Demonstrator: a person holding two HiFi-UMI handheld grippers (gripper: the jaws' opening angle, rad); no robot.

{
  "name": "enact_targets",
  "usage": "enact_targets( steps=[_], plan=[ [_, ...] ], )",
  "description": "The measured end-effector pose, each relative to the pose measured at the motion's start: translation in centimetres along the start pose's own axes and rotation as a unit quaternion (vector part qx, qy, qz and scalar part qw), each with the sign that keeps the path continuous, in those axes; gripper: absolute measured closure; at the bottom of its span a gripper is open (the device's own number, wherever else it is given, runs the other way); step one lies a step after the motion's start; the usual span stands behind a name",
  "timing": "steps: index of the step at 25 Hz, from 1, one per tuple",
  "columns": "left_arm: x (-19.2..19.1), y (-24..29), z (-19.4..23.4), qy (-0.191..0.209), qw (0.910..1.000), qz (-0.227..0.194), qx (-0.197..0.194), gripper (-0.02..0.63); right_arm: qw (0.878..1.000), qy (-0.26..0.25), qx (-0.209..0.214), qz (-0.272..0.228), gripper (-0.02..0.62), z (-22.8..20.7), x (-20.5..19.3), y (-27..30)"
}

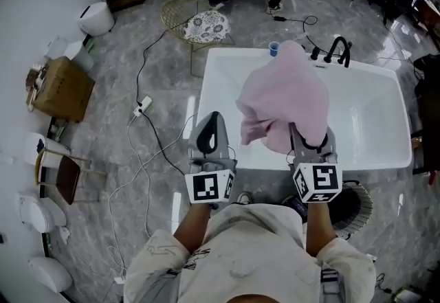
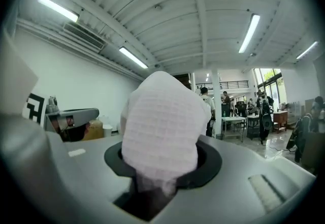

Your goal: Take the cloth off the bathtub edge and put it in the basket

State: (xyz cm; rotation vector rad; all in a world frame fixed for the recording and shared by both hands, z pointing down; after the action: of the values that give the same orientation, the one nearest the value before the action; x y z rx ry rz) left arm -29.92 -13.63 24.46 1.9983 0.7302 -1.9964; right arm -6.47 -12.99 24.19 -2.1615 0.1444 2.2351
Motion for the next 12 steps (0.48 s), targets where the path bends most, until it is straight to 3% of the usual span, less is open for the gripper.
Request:
enact_targets(
  steps=[6, 12],
  plan=[
    [0.5, 1.6, -1.9, -0.006, 0.9997, -0.01, -0.02, 0.604, 0.998, 0.005, -0.042, -0.038, 0.426, -2.9, 2.3, -1.4],
    [0.9, 3.9, -4.4, -0.011, 0.9984, -0.022, -0.052, 0.604, 0.996, -0.003, -0.077, -0.036, 0.426, -5.9, 2.5, -2.5]
  ],
)
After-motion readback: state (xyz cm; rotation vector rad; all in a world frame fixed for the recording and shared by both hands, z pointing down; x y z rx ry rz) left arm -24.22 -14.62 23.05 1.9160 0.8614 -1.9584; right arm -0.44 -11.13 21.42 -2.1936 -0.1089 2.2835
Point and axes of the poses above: the fingertips, and each gripper's own axes: y forward along the fingers, z to its left, x out of its top, the point moved 6 cm from there along -y, backward along the fingers, and after that the axes turned 12 degrees about -x, right-handed, at the moved point
